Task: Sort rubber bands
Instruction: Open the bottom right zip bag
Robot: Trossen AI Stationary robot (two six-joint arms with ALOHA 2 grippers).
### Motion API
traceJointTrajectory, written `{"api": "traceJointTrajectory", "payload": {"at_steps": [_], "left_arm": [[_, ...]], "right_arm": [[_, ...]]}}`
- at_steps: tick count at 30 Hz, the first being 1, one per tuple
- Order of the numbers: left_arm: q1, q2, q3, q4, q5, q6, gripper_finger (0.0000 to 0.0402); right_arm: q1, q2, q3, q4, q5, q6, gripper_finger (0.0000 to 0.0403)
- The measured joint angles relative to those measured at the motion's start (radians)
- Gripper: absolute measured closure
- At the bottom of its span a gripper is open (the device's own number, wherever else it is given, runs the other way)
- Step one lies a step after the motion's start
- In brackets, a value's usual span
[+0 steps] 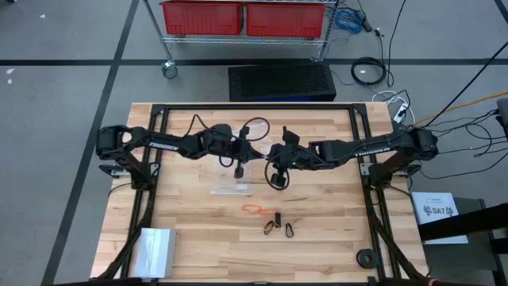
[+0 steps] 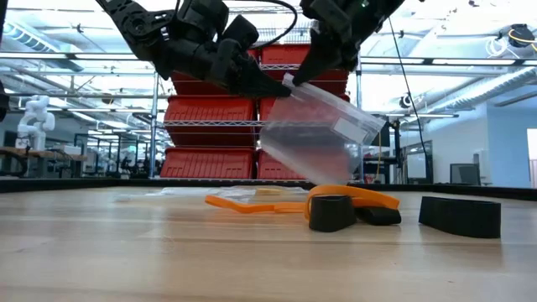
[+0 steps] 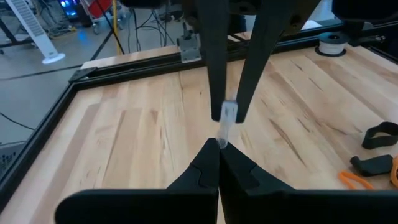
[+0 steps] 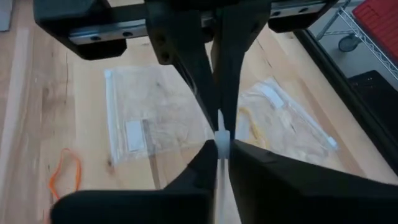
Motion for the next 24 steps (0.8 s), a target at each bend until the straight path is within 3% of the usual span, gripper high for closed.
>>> {"api": "traceJointTrajectory", "payload": {"at_steps": [24], "left_arm": [[0.032,-0.014,0.000,0.013,0.002,-0.001,0.0402]], "right_arm": [[0.066,-0.004,0.001,-0.391,0.001,0.188,0.0398]]}}
